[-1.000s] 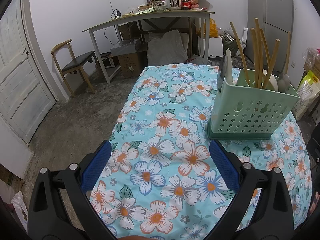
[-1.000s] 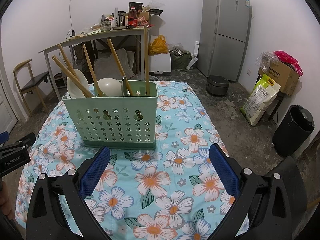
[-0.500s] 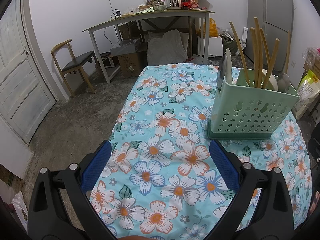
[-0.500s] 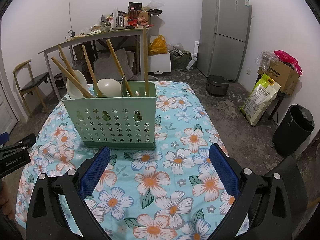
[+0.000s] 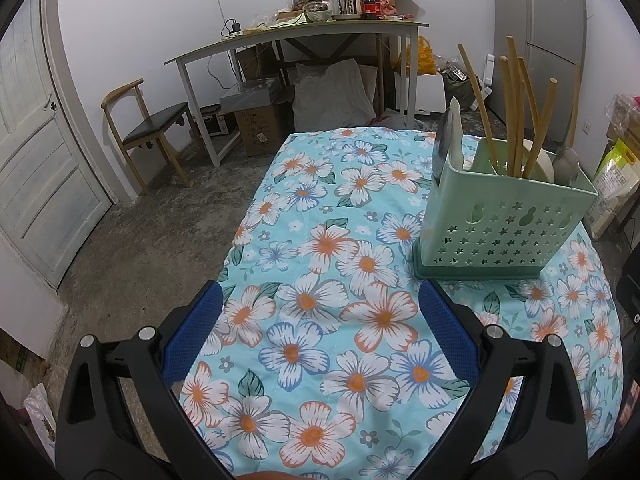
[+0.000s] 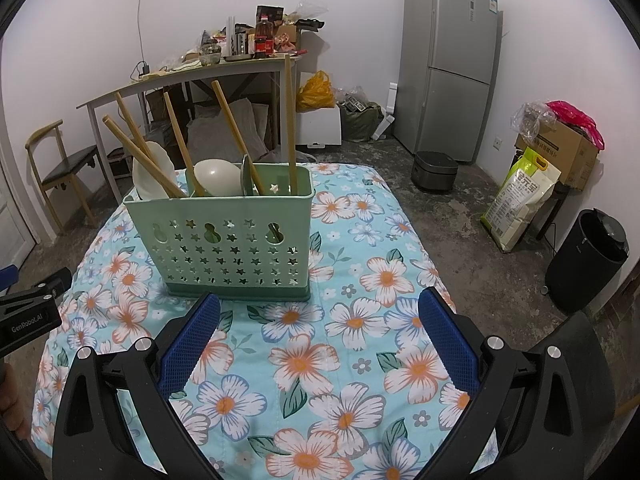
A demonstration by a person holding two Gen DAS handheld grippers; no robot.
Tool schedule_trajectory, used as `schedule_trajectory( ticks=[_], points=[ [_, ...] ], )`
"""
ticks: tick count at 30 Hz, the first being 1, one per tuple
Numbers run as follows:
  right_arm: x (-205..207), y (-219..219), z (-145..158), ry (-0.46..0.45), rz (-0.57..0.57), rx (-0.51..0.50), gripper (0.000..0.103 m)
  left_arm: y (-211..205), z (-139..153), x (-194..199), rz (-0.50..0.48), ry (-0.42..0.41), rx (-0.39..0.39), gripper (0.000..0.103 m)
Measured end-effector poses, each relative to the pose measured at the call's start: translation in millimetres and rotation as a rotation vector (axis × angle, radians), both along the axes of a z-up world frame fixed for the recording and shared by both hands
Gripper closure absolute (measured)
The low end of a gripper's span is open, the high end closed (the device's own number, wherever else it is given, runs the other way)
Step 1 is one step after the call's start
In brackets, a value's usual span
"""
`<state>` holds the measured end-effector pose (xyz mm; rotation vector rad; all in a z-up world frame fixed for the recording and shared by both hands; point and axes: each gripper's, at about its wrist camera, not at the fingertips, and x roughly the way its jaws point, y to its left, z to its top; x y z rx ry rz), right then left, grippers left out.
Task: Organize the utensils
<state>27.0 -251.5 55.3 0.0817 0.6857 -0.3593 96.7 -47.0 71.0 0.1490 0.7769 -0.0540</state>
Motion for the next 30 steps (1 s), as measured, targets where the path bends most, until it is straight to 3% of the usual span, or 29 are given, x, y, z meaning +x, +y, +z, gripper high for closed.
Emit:
schedule_trajectory(
  ticks=[30],
  points=[
    [0.5, 0.3, 3.3, -0.001, -0.002, 0.001, 0.006, 1.6, 1.8, 4.4, -0.001, 0.004, 0.000, 0.008]
  ],
)
